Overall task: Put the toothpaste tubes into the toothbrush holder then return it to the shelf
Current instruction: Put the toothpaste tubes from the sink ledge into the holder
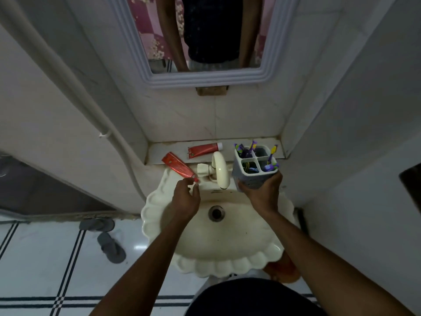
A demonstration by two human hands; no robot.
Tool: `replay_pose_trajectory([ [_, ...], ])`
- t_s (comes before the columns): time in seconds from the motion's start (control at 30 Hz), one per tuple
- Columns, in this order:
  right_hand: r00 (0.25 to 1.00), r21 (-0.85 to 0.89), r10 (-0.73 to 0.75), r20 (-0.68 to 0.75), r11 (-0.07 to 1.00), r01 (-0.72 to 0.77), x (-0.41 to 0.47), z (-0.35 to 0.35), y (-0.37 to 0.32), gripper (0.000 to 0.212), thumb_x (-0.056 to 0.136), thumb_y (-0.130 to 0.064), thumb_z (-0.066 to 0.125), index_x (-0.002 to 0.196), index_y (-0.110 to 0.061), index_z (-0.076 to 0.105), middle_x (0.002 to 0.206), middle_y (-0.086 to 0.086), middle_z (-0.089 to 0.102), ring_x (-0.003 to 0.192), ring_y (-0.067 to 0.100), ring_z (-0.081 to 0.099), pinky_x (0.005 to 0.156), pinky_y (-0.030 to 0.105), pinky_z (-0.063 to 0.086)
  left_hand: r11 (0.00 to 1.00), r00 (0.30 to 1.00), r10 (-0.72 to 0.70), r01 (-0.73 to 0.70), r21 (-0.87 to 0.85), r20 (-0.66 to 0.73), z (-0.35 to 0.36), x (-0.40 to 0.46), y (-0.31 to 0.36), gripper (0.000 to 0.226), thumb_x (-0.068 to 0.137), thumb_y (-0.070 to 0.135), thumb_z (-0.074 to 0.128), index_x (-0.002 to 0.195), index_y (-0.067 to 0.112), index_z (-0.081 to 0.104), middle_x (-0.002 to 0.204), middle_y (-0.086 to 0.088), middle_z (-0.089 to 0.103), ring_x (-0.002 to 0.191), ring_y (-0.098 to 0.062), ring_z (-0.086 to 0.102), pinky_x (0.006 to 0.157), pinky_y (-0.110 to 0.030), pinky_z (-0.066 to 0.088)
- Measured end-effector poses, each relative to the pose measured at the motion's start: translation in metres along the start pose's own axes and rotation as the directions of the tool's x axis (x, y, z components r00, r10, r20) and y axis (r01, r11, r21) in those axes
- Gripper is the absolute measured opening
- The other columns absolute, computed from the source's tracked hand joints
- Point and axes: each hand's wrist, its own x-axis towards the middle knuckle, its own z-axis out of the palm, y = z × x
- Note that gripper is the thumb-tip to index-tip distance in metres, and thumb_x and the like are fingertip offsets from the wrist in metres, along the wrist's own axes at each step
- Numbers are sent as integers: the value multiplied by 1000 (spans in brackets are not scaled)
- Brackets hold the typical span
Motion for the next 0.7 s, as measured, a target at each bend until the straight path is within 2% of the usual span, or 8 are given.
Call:
replay_pose_trajectory([
  [0.13,998,9,12,54,1000,-13,-7,7,5,125,65,-27,111,156,-1,30,151,-3,49,134,11,54,106,23,49,951,986,149,-163,265,74,-5,33,-14,29,95,9,66,122,18,68,127,-6,67,114,-30,63,92,-48,56],
  [0.17,998,-1,19,63,1000,-19,-9,8,6,128,65,-31,111,157,-1,28,154,-1,51,134,11,54,105,24,50,909,977,177,-209,360,121,-8,40,-15,38,90,4,67,125,18,66,130,-7,64,116,-33,61,91,-48,55],
  [0.27,996,2,45,78,999,-45,-11,9,4,137,61,-50,109,159,-3,25,162,8,52,138,13,54,108,31,51,759,932,214,-348,551,294,-20,64,-19,68,76,-2,72,140,17,58,146,-11,55,132,-37,51,103,-52,47],
  [0.33,995,20,41,87,999,-43,-11,8,2,140,59,-63,103,160,-6,25,163,6,51,139,12,54,109,31,51,640,890,249,-447,625,382,-27,79,-20,74,75,-1,74,145,17,57,152,-12,53,135,-40,50,107,-55,43],
  [0.43,996,36,45,81,998,-48,-13,8,2,144,57,-78,96,161,-10,24,164,6,51,143,19,57,112,34,52,467,829,295,-558,686,474,-34,95,-17,71,82,5,74,149,20,57,158,-10,52,138,-38,50,113,-55,39],
  [0.53,996,43,43,75,998,-47,-14,5,3,142,58,-79,97,162,-16,23,162,3,52,140,18,59,111,35,55,418,802,363,-596,686,475,-39,101,-12,63,84,6,74,144,21,58,146,-7,63,130,-36,55,109,-53,40],
  [0.63,997,22,34,72,999,-36,-15,1,1,132,68,-62,102,163,-15,23,158,2,54,135,15,59,107,30,53,444,785,483,-601,665,388,-49,95,-8,50,85,8,77,130,25,61,125,-3,70,115,-32,61,105,-53,40],
  [0.7,997,26,27,68,999,-28,-16,0,0,129,70,-59,103,163,-15,24,156,0,55,133,14,60,107,31,54,457,769,558,-599,657,313,-57,91,-3,37,90,20,79,124,25,63,118,-1,69,113,-32,61,107,-58,38],
])
